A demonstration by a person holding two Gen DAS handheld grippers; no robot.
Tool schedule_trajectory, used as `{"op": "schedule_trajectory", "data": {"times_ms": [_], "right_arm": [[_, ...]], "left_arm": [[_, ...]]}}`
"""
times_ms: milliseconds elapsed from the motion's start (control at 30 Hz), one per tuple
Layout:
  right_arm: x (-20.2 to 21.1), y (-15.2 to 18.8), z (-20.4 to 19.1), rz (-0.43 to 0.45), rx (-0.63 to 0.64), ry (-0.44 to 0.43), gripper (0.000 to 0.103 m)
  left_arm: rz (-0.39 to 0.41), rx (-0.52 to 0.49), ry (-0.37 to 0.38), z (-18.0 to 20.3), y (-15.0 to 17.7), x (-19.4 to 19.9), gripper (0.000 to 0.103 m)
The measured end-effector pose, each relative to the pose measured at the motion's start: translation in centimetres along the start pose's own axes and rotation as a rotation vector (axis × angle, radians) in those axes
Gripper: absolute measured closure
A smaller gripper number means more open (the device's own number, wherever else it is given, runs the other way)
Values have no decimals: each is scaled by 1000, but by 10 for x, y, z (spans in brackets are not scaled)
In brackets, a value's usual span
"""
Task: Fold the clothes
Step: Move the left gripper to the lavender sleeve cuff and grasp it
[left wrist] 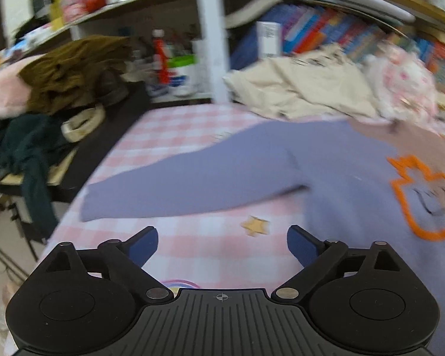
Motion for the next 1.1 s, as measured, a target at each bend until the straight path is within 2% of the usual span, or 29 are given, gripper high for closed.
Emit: {"op": "schedule_trajectory", "data": {"times_ms": [167, 233, 267, 367, 467, 667, 833, 1100], "right_arm": [[-8, -1, -10, -35, -14, -1, 16], [-11, -2, -17, -45, -1, -9, 16], [-13, -1, -20, -51, 7, -12, 16], [-17, -1, -26, -65, 23, -16, 16], [-22, -2, -31, -76, 26, -13, 16], [-26, -6, -38, -74, 55, -10, 14], [-31, -8, -42, -84, 61, -12, 13], [-43, -9, -48, -119, 69, -26, 11]], "left_arm": [[-41, 124, -70, -51, -3, -19, 6], [-81, 186, -89, -72, -3, -31, 6], [-104, 214, -92, -81, -2, -37, 6], [-180, 255, -39, -95, -6, -56, 6], [-209, 254, -23, -97, -13, -67, 6], [-191, 166, -79, -95, -19, -80, 6], [-206, 211, -84, -105, -21, -86, 6], [-210, 237, -48, -103, -18, -86, 6]]}}
Point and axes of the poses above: each gripper's, at about its wrist camera, not at the fingertips, and x roughly against the way its jaws point, z to its right, y to its underside, the point moved 6 cm from there along -x, roughly the way its jaws point, and after that the axes turned 3 degrees about -z, right-handed, at the moved point
